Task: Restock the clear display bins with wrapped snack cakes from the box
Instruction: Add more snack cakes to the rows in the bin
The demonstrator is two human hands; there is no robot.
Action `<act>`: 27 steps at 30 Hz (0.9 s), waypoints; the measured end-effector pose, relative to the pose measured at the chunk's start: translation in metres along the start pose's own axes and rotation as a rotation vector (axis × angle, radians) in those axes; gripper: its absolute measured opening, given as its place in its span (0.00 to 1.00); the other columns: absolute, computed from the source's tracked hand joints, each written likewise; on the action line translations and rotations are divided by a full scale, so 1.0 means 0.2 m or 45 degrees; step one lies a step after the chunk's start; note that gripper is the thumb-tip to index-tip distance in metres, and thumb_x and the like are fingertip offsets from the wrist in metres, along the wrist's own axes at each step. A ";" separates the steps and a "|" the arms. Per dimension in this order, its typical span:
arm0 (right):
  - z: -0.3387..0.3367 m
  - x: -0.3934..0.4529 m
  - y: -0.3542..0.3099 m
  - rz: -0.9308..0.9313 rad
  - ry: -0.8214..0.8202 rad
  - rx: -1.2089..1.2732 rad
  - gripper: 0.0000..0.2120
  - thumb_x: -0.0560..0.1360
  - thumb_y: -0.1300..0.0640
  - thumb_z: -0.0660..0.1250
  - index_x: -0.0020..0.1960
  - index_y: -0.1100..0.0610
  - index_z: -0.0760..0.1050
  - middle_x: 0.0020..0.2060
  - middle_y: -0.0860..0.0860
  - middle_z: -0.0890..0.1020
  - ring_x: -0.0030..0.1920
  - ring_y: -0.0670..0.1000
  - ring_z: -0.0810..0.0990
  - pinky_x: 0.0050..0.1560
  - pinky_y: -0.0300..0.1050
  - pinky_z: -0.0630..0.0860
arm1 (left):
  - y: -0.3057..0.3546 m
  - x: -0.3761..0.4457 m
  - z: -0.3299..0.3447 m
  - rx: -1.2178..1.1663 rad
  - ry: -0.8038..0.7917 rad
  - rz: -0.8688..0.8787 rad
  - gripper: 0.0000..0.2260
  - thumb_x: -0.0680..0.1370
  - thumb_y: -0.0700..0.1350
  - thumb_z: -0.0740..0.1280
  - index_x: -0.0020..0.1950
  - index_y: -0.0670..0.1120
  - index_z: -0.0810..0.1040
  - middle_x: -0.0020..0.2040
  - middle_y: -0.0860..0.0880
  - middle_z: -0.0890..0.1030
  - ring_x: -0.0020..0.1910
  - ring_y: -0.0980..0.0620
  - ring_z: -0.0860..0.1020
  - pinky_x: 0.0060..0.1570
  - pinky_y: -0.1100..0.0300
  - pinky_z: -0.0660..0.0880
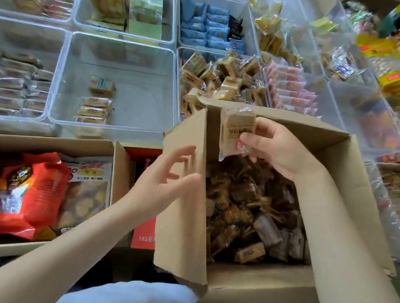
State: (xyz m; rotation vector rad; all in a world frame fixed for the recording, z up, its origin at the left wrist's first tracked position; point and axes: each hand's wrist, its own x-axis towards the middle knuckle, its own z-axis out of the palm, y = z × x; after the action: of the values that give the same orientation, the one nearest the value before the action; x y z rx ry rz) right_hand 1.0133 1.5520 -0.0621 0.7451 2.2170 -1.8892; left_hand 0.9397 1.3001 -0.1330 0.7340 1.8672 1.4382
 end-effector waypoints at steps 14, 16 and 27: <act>1.09 0.46 -0.32 -0.195 -0.076 -0.518 0.17 0.73 0.53 0.76 0.59 0.45 0.75 0.52 0.43 0.81 0.52 0.42 0.81 0.56 0.44 0.80 | -0.24 -0.04 -1.11 0.353 0.326 0.036 0.22 0.68 0.57 0.77 0.58 0.48 0.83 0.46 0.54 0.83 0.46 0.51 0.83 0.49 0.49 0.81; 1.21 0.53 -0.32 -0.289 -0.128 -0.729 0.17 0.73 0.55 0.75 0.59 0.43 0.76 0.52 0.39 0.79 0.50 0.38 0.78 0.51 0.34 0.75 | -0.27 -0.02 -1.22 0.626 0.241 0.073 0.23 0.70 0.58 0.76 0.61 0.48 0.82 0.46 0.56 0.80 0.49 0.49 0.81 0.49 0.53 0.79; 1.26 1.09 -0.26 -0.346 0.064 -1.146 0.15 0.75 0.60 0.72 0.61 0.54 0.77 0.48 0.45 0.76 0.44 0.47 0.74 0.49 0.47 0.76 | -0.69 0.32 -1.45 1.065 0.151 -0.220 0.46 0.72 0.71 0.64 0.82 0.51 0.53 0.78 0.44 0.64 0.75 0.44 0.66 0.74 0.46 0.64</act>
State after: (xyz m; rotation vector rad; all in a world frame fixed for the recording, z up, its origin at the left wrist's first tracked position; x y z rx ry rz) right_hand 0.7473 1.3679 -0.1556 0.3318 2.8977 -0.7307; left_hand 0.6685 1.1438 -0.2258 0.8349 2.5676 0.5576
